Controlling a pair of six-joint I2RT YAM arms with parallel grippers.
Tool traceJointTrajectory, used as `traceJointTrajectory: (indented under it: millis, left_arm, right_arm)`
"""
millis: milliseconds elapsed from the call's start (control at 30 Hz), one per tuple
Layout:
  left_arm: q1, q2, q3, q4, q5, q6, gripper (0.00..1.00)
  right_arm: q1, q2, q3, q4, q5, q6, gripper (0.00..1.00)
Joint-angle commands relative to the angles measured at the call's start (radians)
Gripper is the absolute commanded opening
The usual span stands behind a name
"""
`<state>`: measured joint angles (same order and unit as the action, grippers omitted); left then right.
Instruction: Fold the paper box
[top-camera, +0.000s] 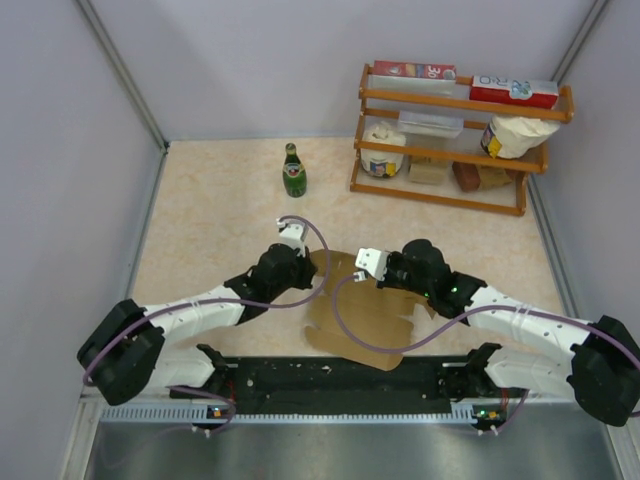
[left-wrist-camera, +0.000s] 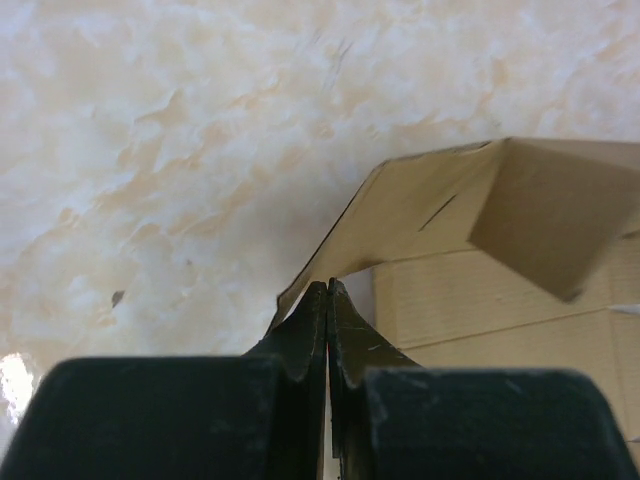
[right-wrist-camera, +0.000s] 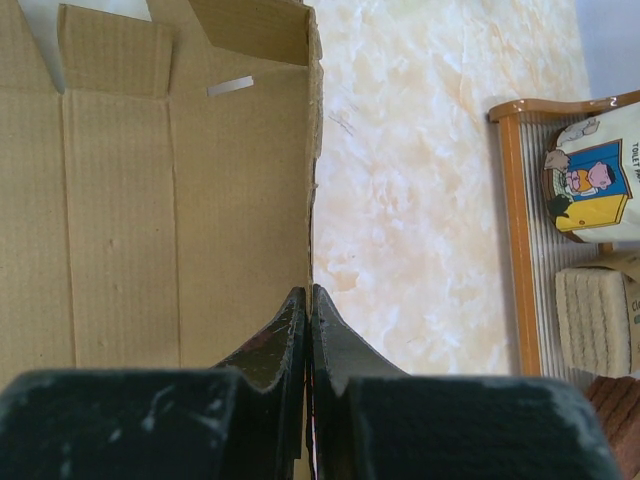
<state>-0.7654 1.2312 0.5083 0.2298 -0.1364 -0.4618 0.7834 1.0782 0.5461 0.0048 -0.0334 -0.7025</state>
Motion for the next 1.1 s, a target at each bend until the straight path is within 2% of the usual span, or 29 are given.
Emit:
traceJointTrajectory:
  millis: [0, 100, 233, 500, 1067]
  left_arm:
    - [0.005, 0.043, 0.036, -0.053, -0.077, -0.003, 0.00]
    - [0.005, 0.062, 0.047, -0.061, -0.072, 0.006, 0.00]
    - [0.005, 0.100, 0.064, -0.067, 0.009, 0.002, 0.00]
    - [0.003, 0.139, 0.012, 0.085, 0.221, -0.015, 0.00]
    - [-0.003, 0.195, 0.018, 0.151, 0.334, -0.002, 0.00]
  right_arm:
    - [0.013, -0.017, 0.037, 0.004, -0.006, -0.002, 0.00]
    - [0.013, -0.020, 0.035, 0.003, -0.007, -0.002, 0.00]
    - [0.013, -0.018, 0.040, 0.001, -0.007, 0.000, 0.00]
    - [0.011, -0.009, 0.037, 0.009, 0.000, 0.014, 0.00]
    - [0.011, 0.019, 0.037, 0.037, 0.016, 0.046, 0.00]
